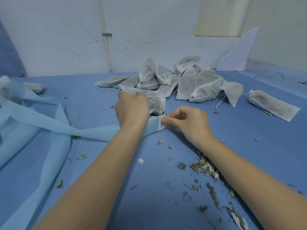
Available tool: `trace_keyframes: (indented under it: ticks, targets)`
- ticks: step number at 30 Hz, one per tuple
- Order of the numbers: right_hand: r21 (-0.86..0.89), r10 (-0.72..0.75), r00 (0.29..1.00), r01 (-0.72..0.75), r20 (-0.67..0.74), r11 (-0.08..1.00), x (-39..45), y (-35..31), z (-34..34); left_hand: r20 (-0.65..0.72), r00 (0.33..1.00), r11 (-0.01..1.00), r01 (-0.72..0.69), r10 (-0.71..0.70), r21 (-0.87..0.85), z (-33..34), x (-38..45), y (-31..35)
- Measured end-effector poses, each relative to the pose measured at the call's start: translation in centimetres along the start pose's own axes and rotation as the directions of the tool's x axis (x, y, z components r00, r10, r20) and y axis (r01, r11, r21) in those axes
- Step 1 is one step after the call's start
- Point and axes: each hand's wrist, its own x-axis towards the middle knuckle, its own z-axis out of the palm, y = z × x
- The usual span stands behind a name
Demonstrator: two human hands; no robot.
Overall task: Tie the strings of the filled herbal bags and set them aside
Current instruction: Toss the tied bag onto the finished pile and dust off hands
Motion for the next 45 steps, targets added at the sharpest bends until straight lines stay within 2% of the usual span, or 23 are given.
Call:
trace_keyframes:
  ticks: [8, 13, 15, 18, 20, 23, 25, 28, 32, 40, 45]
  targets:
    - [-0.129, -0.048, 0.997, 0.055, 0.053, 0.990, -1.2, -0.9, 0.3, 0.006, 1.000, 1.000, 0.005, -0.005, 0.013, 0.2, -0.4, 0.1]
    - [-0.136, -0.063, 0.972, 0.096, 0.228, 0.986, -1.6, -1.4, -0.4, 0.000, 1.000, 1.000, 0.029, -0.029, -0.007, 0.1, -0.3, -0.1]
    - [-0.085, -0.061, 0.946, 0.093, 0.317, 0.992, -1.8, -1.5, -0.8, 0.004, 1.000, 0.999, 0.031, -0.031, -0.023, 0.0, -0.3, 0.0]
    - [-0.112, -0.051, 0.921, 0.101, 0.386, 0.989, -1.8, -2.1, -1.5, 0.016, 1.000, 0.995, -0.011, 0.013, -0.103, -0.2, -0.3, 0.1]
    - [-0.159, -0.061, 0.945, 0.118, 0.322, 0.980, -1.6, -2.6, -2.3, 0.022, 0.997, 0.980, -0.074, 0.079, -0.183, -0.3, -0.4, 0.2]
    - [-0.092, -0.213, 0.968, 0.226, 0.132, 0.970, -1.3, -3.5, -3.5, 0.061, 0.986, 0.946, -0.129, 0.153, -0.296, -0.7, -0.8, 0.7]
    - [-0.036, -0.301, 0.952, 0.303, 0.054, 0.952, -1.3, -4.0, -4.1, 0.134, 0.970, 0.926, -0.146, 0.203, -0.347, -0.8, -1.3, 0.9]
    - [-0.030, -0.354, 0.935, 0.354, 0.013, 0.935, -1.4, -4.4, -4.5, 0.271, 0.927, 0.919, -0.152, 0.261, -0.364, -0.6, -2.1, 1.2]
    - [-0.050, -0.340, 0.940, 0.338, -0.028, 0.940, -0.9, -4.0, -4.9, 0.396, 0.869, 0.925, -0.161, 0.298, -0.343, -0.4, -2.7, 1.3]
    - [-0.056, -0.313, 0.946, 0.309, -0.087, 0.949, -0.6, -3.6, -5.1, 0.482, 0.829, 0.912, -0.077, 0.282, -0.402, -0.2, -3.4, 1.4]
    - [0.119, -0.244, 0.964, 0.256, -0.107, 0.959, -0.8, -3.7, -5.0, 0.562, 0.779, 0.877, 0.032, 0.278, -0.479, -0.1, -3.5, 1.7]
